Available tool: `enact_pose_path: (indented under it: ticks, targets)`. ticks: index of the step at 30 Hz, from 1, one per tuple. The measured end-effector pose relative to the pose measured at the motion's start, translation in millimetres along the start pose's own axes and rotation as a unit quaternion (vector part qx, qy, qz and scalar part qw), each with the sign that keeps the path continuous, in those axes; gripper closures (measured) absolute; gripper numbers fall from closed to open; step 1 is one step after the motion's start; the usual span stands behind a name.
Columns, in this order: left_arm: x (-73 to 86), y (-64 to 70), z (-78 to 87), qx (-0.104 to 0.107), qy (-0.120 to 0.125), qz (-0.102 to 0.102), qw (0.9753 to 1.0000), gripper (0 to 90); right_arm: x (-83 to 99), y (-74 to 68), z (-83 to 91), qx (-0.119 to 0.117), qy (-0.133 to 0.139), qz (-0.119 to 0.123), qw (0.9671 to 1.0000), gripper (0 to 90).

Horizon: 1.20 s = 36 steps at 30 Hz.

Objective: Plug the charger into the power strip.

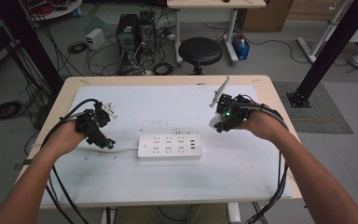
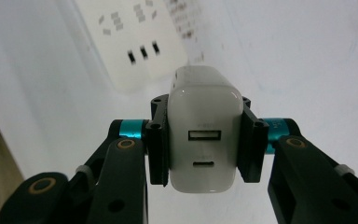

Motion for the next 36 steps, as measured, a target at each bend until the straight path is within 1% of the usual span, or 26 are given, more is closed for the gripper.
enact_pose_path:
  ticks: [1,3,4,6,7,8,12,14,15,16,17,18,19,20,21,22,23,24,25,26,27,30,32,34,36]
  targets:
    - [0.3,1.2,-1.6,0.003,-0.001,-0.002,1.0000,21.0,-5.1,0.3,-3.6,-0.003,0.005,0.003,1.0000,61.9]
    - [1.1,3.1,-4.0,0.006,-0.001,-0.004,1.0000,21.0,-13.9,0.4,-10.7,-0.003,0.000,0.009,1.0000,61.9]
    - [1.5,4.0,-5.2,0.007,0.003,0.000,1.0000,21.0,-18.3,1.2,-14.6,-0.005,0.001,0.021,0.9998,61.9]
    - [3.0,4.2,-6.2,0.003,0.005,0.005,1.0000,21.0,-25.4,0.4,-20.5,-0.010,-0.004,0.023,0.9997,61.9]
    - [3.8,4.2,-6.3,0.003,0.006,0.005,1.0000,21.0,-29.0,0.4,-23.6,-0.014,-0.004,0.030,0.9995,61.9]
    - [5.1,4.5,-6.7,0.006,0.007,0.006,0.9999,21.0,-31.4,-0.3,-26.0,-0.015,-0.005,0.031,0.9994,61.9]
    - [9.4,5.8,-8.4,0.008,0.007,0.008,0.9999,21.0,-46.2,-2.9,-41.3,-0.024,-0.013,0.055,0.9981,61.9]
    - [10.3,5.1,-8.7,0.007,0.008,0.009,0.9999,21.0,-52.8,-5.2,-48.6,-0.031,-0.020,0.064,0.9972,61.9]
    - [10.2,5.7,-9.2,0.007,0.012,0.016,0.9998,21.0,-55.5,-6.8,-52.1,-0.034,-0.026,0.064,0.9970,61.9]
    - [10.2,5.6,-9.5,0.007,0.013,0.016,0.9998,21.0,-57.8,-8.5,-55.6,-0.037,-0.034,0.064,0.9967,61.9]
    - [10.2,5.8,-9.8,0.008,0.013,0.016,0.9998,21.0,-60.4,-9.1,-59.9,-0.040,-0.038,0.073,0.9958,61.9]
    - [10.2,6.5,-10.7,0.009,0.016,0.017,0.9997,21.0,-62.5,-10.6,-64.0,-0.042,-0.043,0.075,0.9954,61.9]
    - [10.5,6.3,-10.9,0.009,0.012,0.011,0.9998,21.0,-64.6,-11.7,-68.0,-0.042,-0.048,0.080,0.9948,61.9]
    - [10.7,6.8,-11.4,0.010,0.011,0.010,0.9998,21.0,-67.0,-11.6,-72.1,-0.044,-0.049,0.093,0.9935,61.9]
    - [10.6,8.2,-12.5,0.011,0.015,0.017,0.9997,21.0,-68.3,-13.0,-75.1,-0.043,-0.054,0.093,0.9933,61.9]
    - [11.1,7.7,-12.4,0.011,0.013,0.013,0.9998,21.0,-69.5,-13.7,-77.9,-0.045,-0.060,0.095,0.9926,61.9]
    - [11.4,8.0,-12.4,0.010,0.013,0.016,0.9997,21.0,-70.4,-13.9,-80.7,-0.048,-0.064,0.100,0.9918,61.9]
    - [11.8,7.4,-12.2,0.010,0.013,0.013,0.9998,21.0,-71.0,-14.4,-83.3,-0.050,-0.068,0.101,0.9912,61.9]
    - [12.3,7.6,-12.1,0.010,0.015,0.017,0.9997,21.0,-71.3,-15.4,-85.3,-0.049,-0.075,0.099,0.9911,61.9]
    - [12.4,8.1,-12.3,0.009,0.018,0.021,0.9996,21.0,-72.3,-15.5,-87.7,-0.049,-0.077,0.104,0.9904,61.9]
    - [13.0,7.2,-11.7,0.009,0.014,0.016,0.9997,21.0,-73.1,-16.2,-89.8,-0.051,-0.079,0.105,0.9901,61.9]
    - [13.7,8.1,-11.4,0.009,0.018,0.020,0.9996,21.0,-76.4,-17.8,-96.1,-0.055,-0.084,0.111,0.9888,61.9]
    - [14.2,8.1,-11.3,0.008,0.015,0.015,0.9997,21.0,-78.5,-18.7,-100.8,-0.053,-0.090,0.116,0.9877,61.9]
    - [14.7,8.7,-11.2,0.009,0.015,0.015,0.9997,21.0,-79.2,-19.4,-104.6,-0.049,-0.098,0.118,0.9869,61.9]
    - [15.2,8.7,-11.2,0.009,0.015,0.014,0.9998,21.0,-79.4,-18.7,-107.3,-0.050,-0.102,0.123,0.9860,61.9]
Point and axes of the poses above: each handheld gripper's, and its own axes: z roughly backward along the jaws, x roughly out of its underside, y roughly to its right, the point moved 4 cm from there along -z, roughly forward along the jaws, and after that the axes turned 11 degrees about -x, right-handed, at the moved point
